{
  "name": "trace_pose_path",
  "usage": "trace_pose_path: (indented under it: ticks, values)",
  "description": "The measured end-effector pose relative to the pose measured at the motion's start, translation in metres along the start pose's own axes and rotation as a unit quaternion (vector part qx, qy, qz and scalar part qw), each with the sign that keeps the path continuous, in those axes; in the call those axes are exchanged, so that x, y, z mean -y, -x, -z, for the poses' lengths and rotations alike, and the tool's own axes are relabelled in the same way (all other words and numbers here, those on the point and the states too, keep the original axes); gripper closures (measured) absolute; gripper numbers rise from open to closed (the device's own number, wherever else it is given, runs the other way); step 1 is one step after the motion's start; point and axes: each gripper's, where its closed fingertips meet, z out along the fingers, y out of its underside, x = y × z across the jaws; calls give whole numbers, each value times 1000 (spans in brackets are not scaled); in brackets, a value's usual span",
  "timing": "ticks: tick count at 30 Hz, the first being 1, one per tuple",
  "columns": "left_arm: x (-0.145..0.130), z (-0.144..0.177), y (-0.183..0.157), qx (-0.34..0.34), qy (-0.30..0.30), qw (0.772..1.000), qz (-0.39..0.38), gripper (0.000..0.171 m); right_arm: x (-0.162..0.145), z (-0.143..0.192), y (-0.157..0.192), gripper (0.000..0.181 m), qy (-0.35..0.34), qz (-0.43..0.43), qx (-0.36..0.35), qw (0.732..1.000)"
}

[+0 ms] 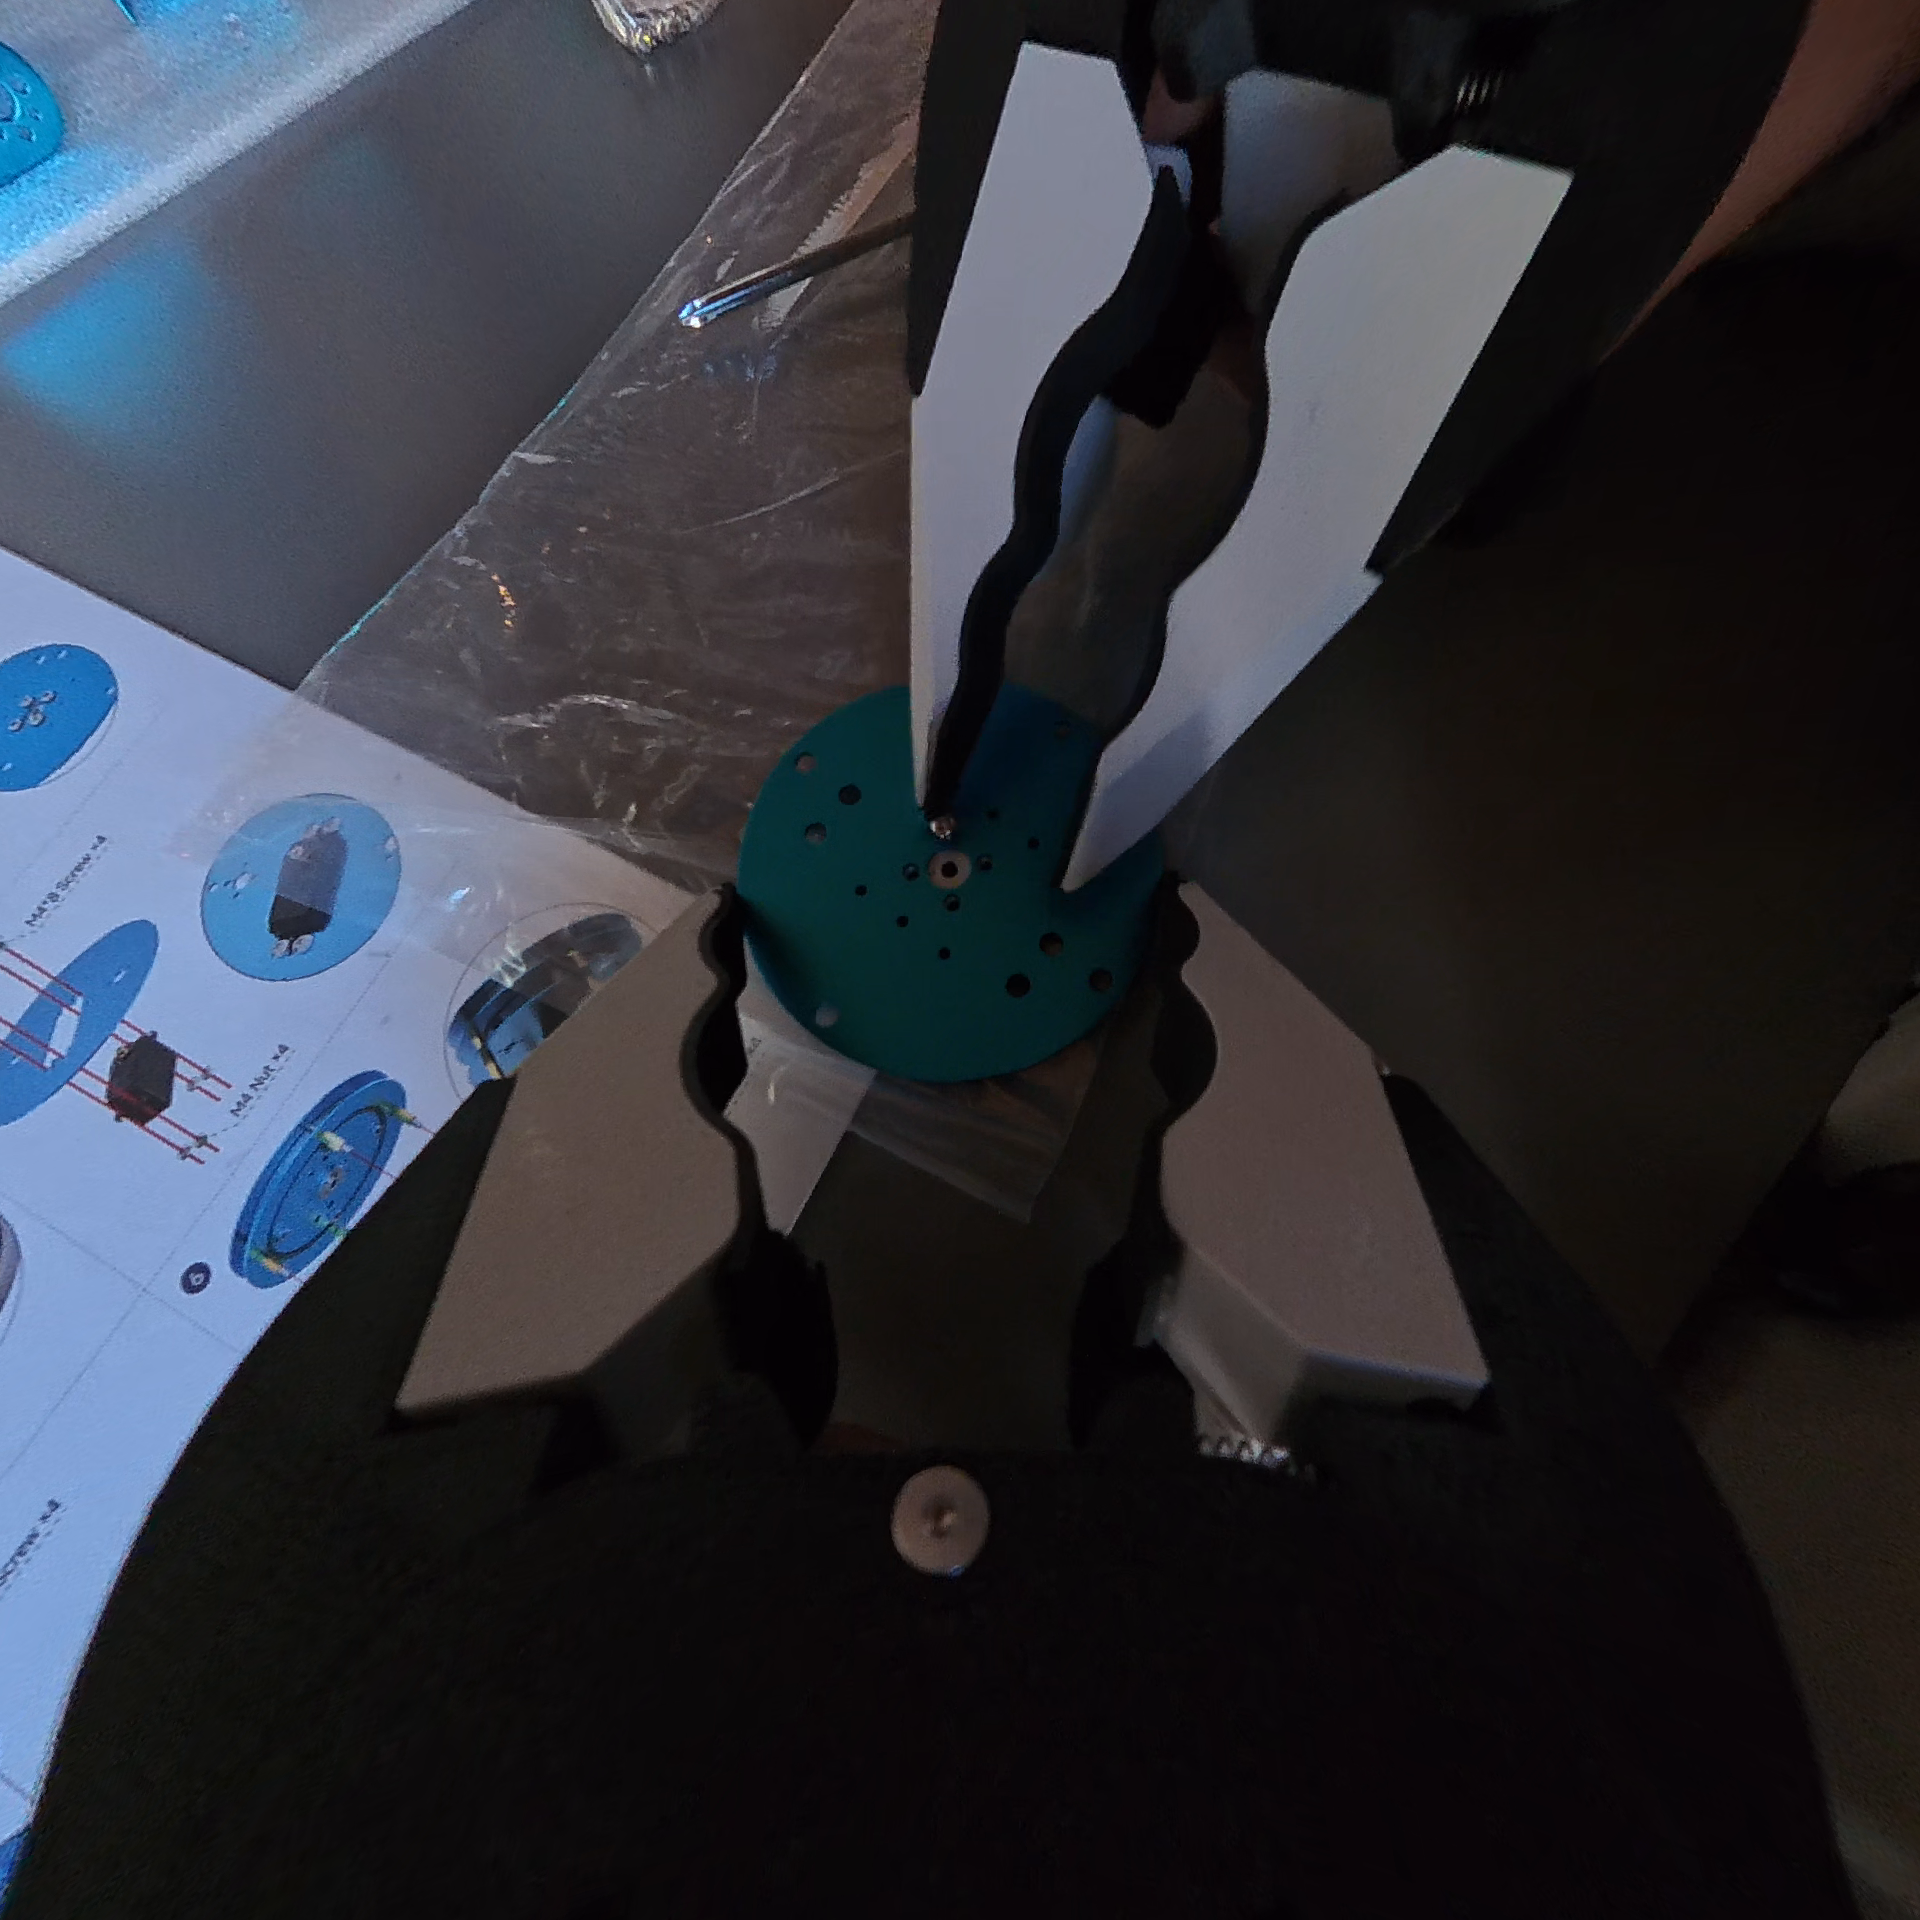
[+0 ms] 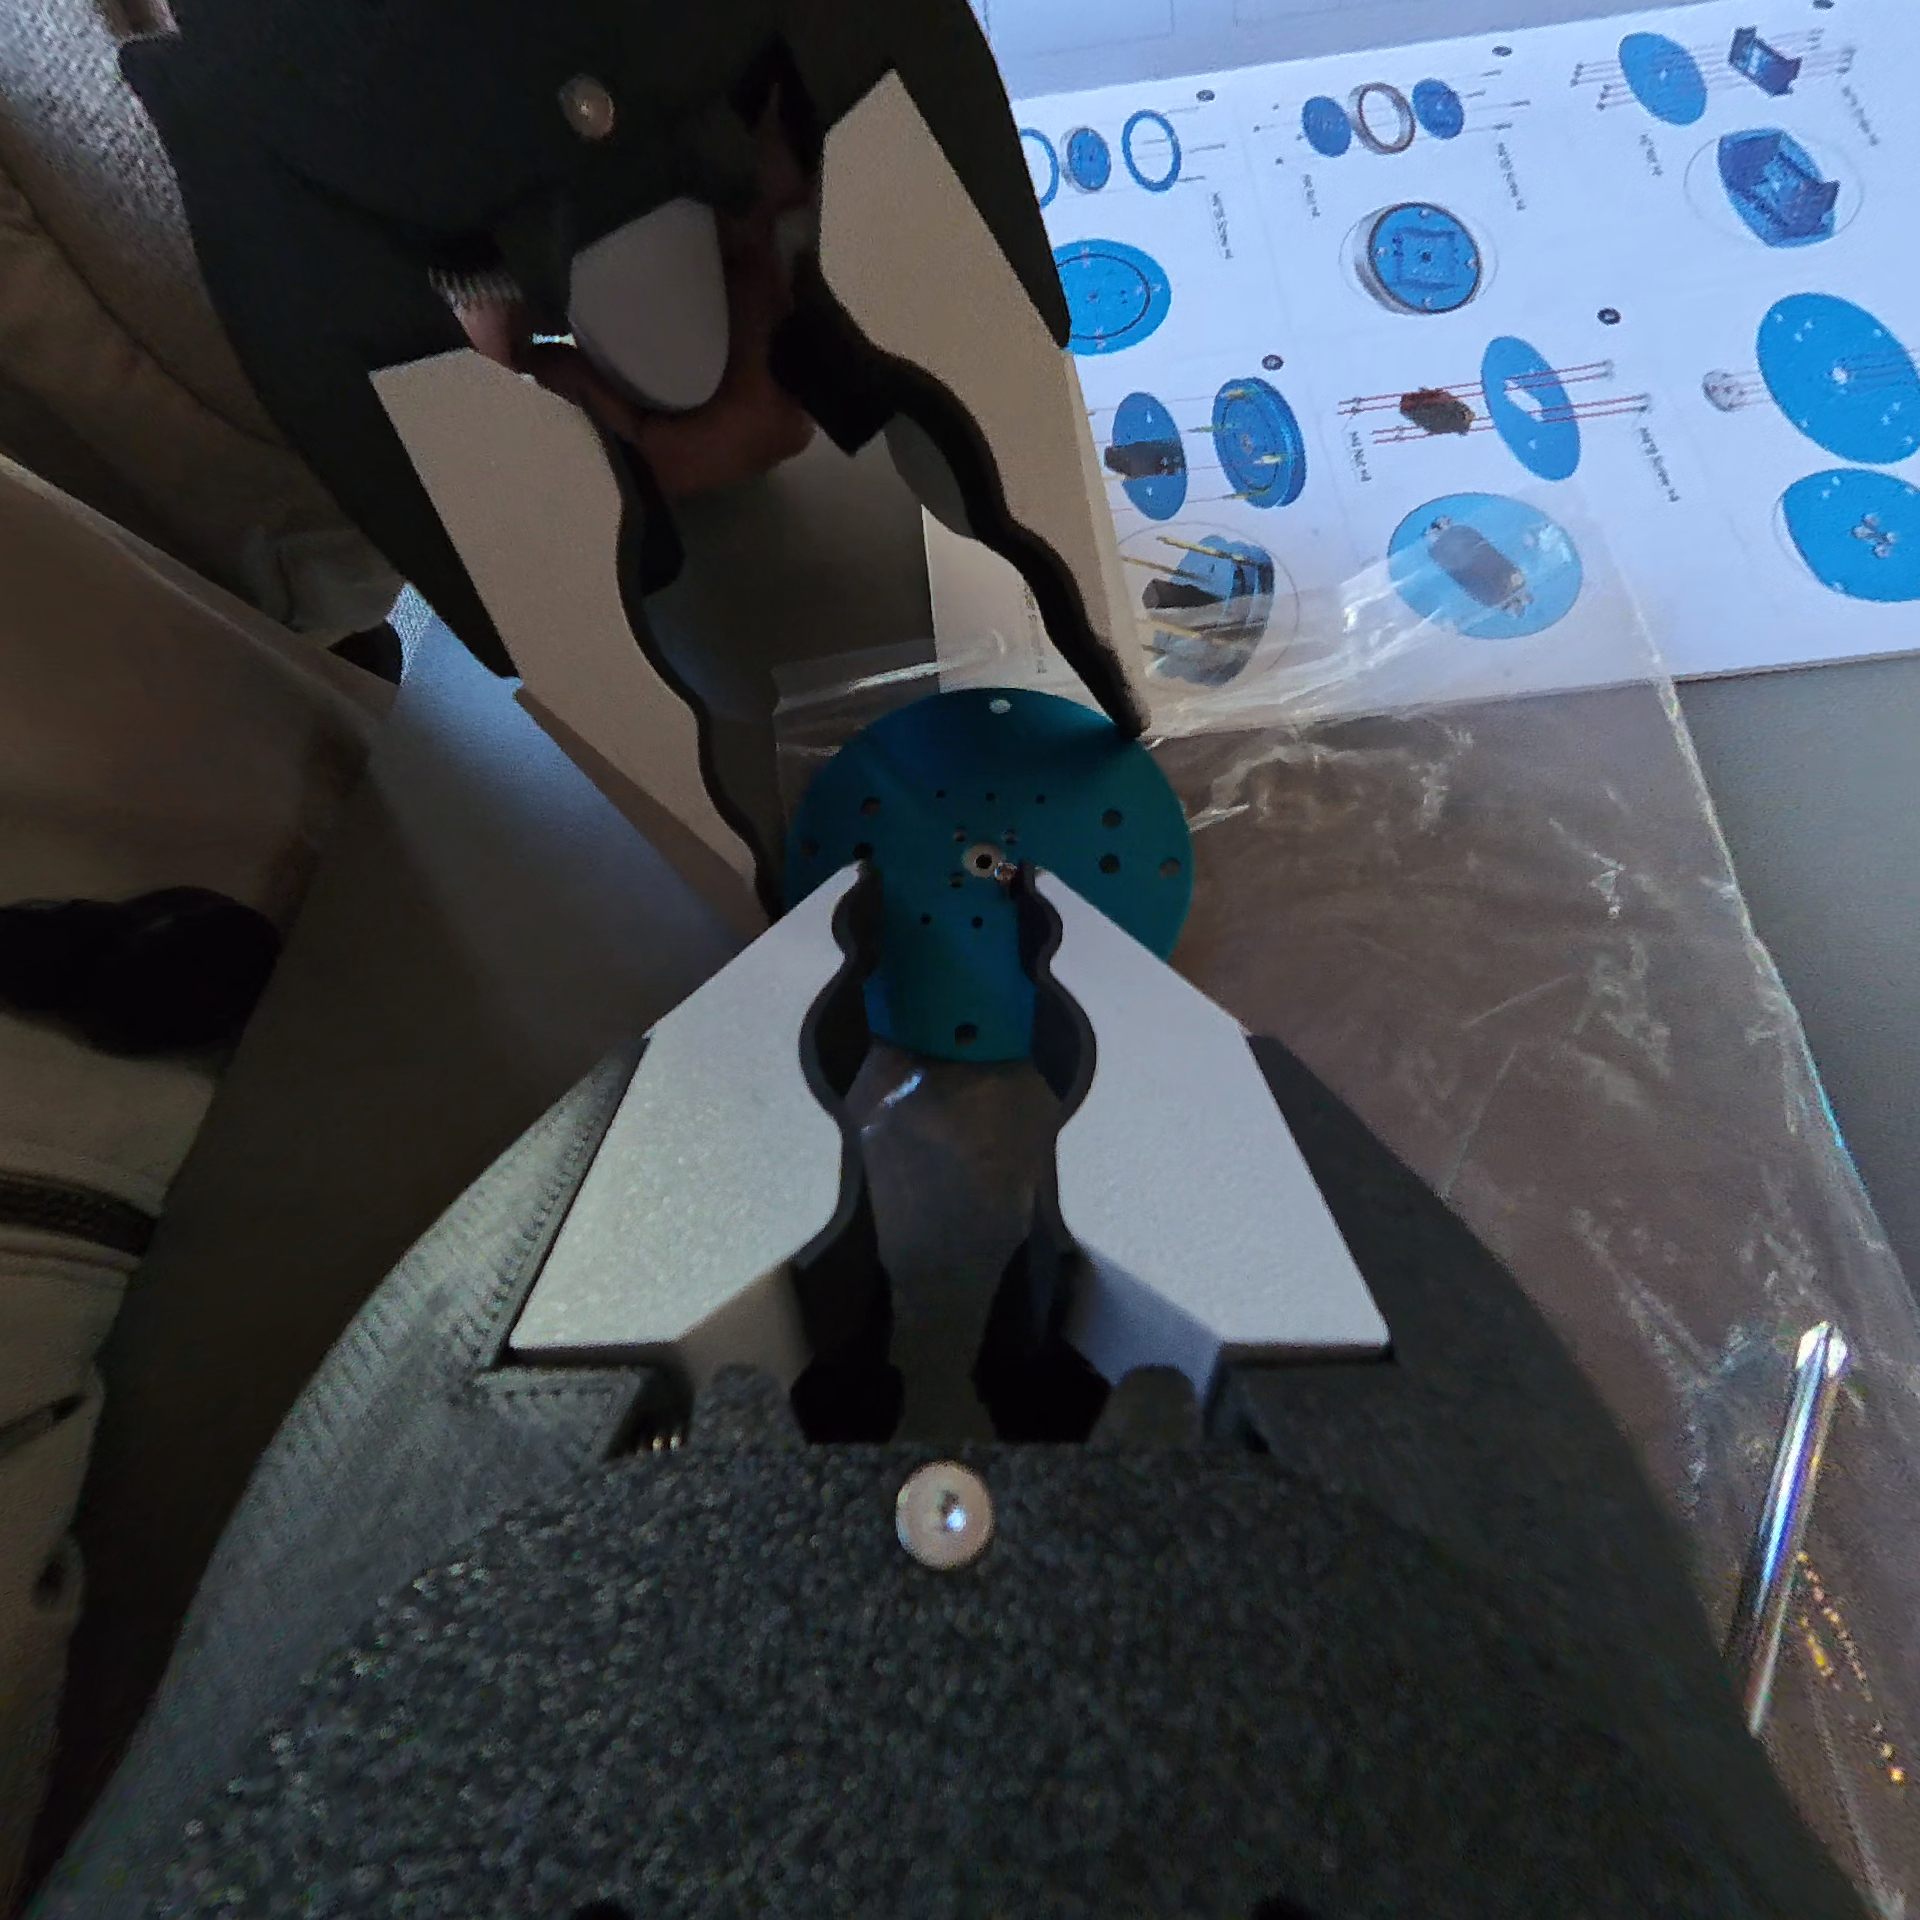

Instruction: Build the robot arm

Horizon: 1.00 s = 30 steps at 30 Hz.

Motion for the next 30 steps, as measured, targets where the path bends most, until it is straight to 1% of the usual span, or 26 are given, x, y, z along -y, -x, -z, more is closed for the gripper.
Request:
trace_pose_path:
  ticks: [2, 3, 4, 6, 8, 10, 13, 15, 16, 19, 21, 22, 26, 27, 28, 30]
  values:
    - [0, 0, 0, 1, 0, 1000, 0, 92, -3, 3, 0, 161, 9, -13, 4, 1000]
    - [0, 0, 1, 2, 0, 1000, 1, 92, -3, 5, 3, 168, 14, -19, 16, 1000]
    - [0, 0, 1, 2, 0, 1000, 1, 92, -3, 6, 4, 169, 14, -26, 20, 999]
    - [0, 0, 1, 3, 0, 1000, 0, 91, 2, 6, 0, 163, -2, -20, 10, 1000]
    - [0, 0, 1, 4, 0, 1000, -2, 91, 6, 4, -4, 151, -15, 0, -7, 1000]
    - [0, 0, 1, 5, 0, 1000, -2, 92, 5, 2, -1, 152, -9, 5, 1, 1000]
    - [0, 0, 0, 1, -1, 1000, 0, 92, 1, 0, 2, 152, -3, -11, 7, 1000]
    - [0, 0, 0, 2, -1, 1000, 0, 92, -1, 3, 1, 160, 7, -17, 2, 1000]
    - [0, 0, 0, 2, -1, 1000, 0, 92, -1, 5, 3, 170, 11, -18, 12, 1000]
    - [0, 0, 0, 3, -1, 1000, -1, 91, 5, 6, 0, 158, -11, -21, 6, 1000]
    - [0, 0, 0, 3, -1, 1000, -2, 92, 6, 2, -1, 150, -12, -6, 0, 1000]
    - [0, 0, 0, 3, -1, 1000, -2, 92, 4, 0, 0, 149, -7, 1, 0, 1000]
    - [0, 0, 0, -1, -1, 1000, 0, 91, 0, 1, 1, 154, 2, -23, 0, 1000]
    - [0, 0, 0, 0, -1, 1000, 0, 91, -1, 3, 2, 157, 7, -29, 3, 1000]
    - [0, 0, 0, 1, -1, 1000, 1, 92, -2, 5, 4, 169, 12, -29, 15, 999]
    - [0, 0, 0, 1, -1, 1000, 1, 91, 3, 6, 4, 163, -1, -38, 17, 999]
